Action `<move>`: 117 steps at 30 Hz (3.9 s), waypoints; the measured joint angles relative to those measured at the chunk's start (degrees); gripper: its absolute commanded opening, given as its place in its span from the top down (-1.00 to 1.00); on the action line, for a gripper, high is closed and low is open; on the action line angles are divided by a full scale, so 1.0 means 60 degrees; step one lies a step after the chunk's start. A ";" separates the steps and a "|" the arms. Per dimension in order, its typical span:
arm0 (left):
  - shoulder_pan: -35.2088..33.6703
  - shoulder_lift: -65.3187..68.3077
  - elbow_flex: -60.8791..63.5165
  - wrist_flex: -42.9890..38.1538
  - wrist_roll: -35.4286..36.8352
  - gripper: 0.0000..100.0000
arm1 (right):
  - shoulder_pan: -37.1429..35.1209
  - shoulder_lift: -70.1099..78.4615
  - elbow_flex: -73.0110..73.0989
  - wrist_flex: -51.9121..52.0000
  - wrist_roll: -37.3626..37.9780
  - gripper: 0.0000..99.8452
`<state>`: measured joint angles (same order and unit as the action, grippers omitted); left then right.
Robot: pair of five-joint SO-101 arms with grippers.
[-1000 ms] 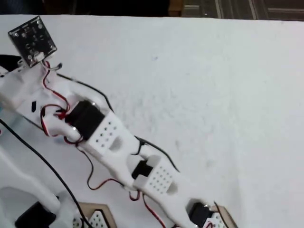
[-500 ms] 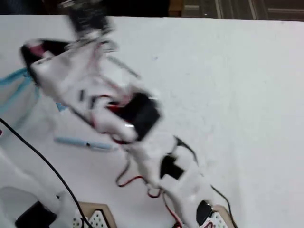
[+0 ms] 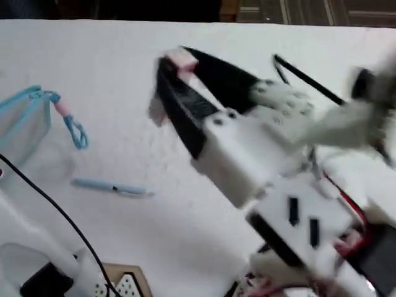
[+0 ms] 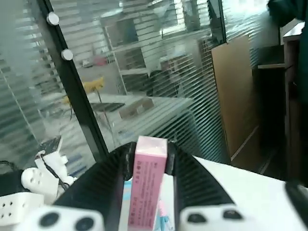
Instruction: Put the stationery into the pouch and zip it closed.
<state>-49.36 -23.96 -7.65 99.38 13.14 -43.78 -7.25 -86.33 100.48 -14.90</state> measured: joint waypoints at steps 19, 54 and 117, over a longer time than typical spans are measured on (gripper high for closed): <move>0.0000 0.0000 0.0000 0.0000 0.0000 0.96 | -0.0044 -0.5905 1.6088 -0.4923 0.0000 0.97; 0.0000 0.0000 0.0000 0.0000 0.0000 0.96 | -0.2359 -0.1788 1.7099 -1.5971 0.2110 0.97; 0.0000 0.0000 0.0000 0.0000 0.0000 0.96 | -0.2110 -0.0923 1.6484 -1.6938 0.0586 0.97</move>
<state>-49.36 -23.96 -7.65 99.38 13.14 -56.44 -12.79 12.57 -1.14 -11.38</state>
